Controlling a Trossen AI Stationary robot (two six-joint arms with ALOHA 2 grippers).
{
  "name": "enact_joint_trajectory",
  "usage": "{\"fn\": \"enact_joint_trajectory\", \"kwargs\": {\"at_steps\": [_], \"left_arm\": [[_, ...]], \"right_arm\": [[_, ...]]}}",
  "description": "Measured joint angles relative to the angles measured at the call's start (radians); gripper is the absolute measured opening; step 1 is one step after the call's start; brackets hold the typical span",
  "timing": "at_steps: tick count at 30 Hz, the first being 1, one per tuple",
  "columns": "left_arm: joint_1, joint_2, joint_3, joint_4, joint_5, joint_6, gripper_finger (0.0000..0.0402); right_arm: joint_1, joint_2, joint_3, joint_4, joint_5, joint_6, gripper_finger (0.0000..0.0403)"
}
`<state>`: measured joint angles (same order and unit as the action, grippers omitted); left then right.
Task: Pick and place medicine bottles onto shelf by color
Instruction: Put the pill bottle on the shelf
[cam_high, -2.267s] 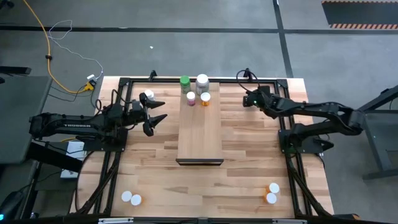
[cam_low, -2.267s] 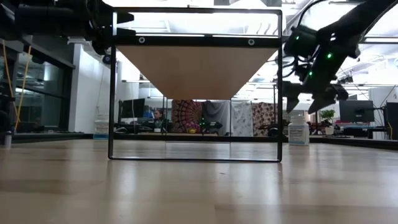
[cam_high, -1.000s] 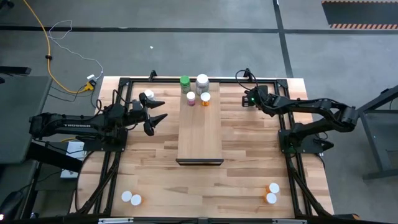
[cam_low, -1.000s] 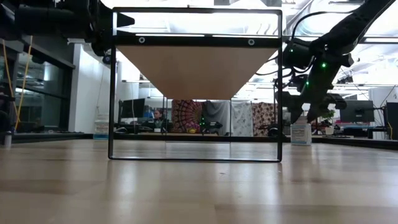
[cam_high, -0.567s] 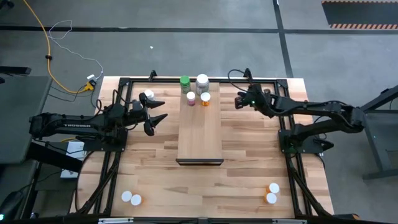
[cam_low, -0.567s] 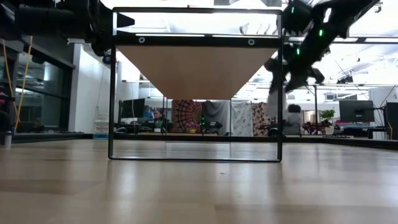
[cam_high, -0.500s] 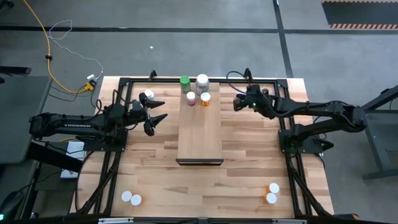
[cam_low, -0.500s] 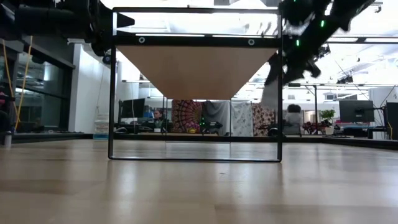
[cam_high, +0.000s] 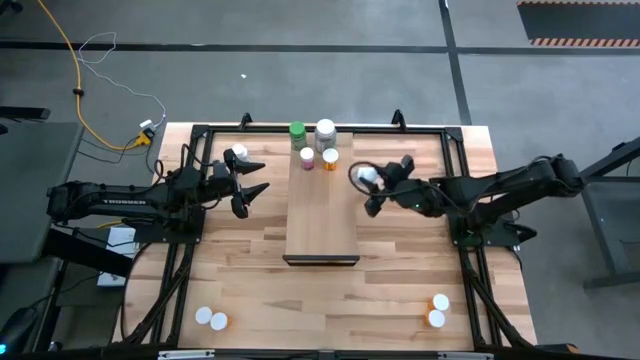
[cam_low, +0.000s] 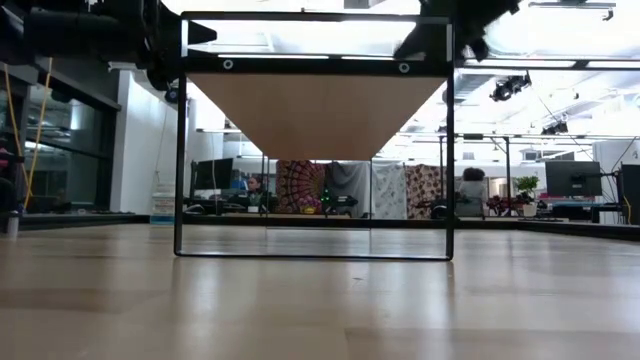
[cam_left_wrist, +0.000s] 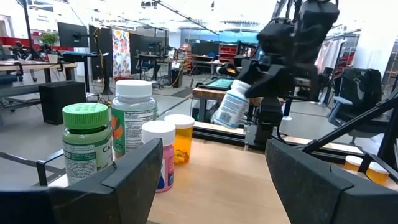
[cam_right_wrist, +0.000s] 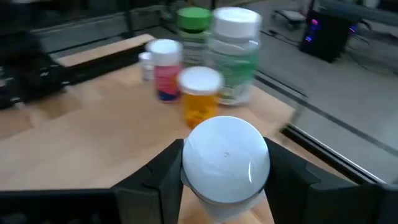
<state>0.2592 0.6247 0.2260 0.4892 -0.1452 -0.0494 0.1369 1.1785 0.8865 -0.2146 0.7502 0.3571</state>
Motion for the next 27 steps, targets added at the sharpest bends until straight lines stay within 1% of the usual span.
{"fn": "enact_joint_trajectory", "kwargs": {"at_steps": [4,8,10,14,17,22,27], "left_arm": [[0.0,0.0,0.0,0.0,0.0,0.0,0.0275],[0.0,0.0,0.0,0.0,0.0,0.0,0.0275],[0.0,0.0,0.0,0.001,0.0,-0.001,0.0275],[0.0,0.0,0.0,0.0,0.001,0.0,0.0275],[0.0,0.0,0.0,0.0,0.001,0.0,0.0275],[0.0,0.0,0.0,0.0,0.001,0.0,0.0275],[0.0,0.0,0.0,0.0,0.001,0.0,0.0275]], "right_arm": [[-0.008,0.074,0.056,0.043,-0.022,-0.026,0.0162],[-0.03,0.175,0.141,0.022,-0.026,-0.023,0.0162],[-0.04,0.228,0.192,-0.04,-0.027,-0.006,0.0162],[-0.058,0.319,0.304,-0.214,-0.028,0.086,0.0163],[-0.069,0.37,0.349,-0.251,-0.027,0.099,0.0164],[-0.092,0.418,0.387,-0.233,-0.065,0.063,0.0176],[-0.099,0.423,0.391,-0.228,-0.074,0.064,0.019]]}}
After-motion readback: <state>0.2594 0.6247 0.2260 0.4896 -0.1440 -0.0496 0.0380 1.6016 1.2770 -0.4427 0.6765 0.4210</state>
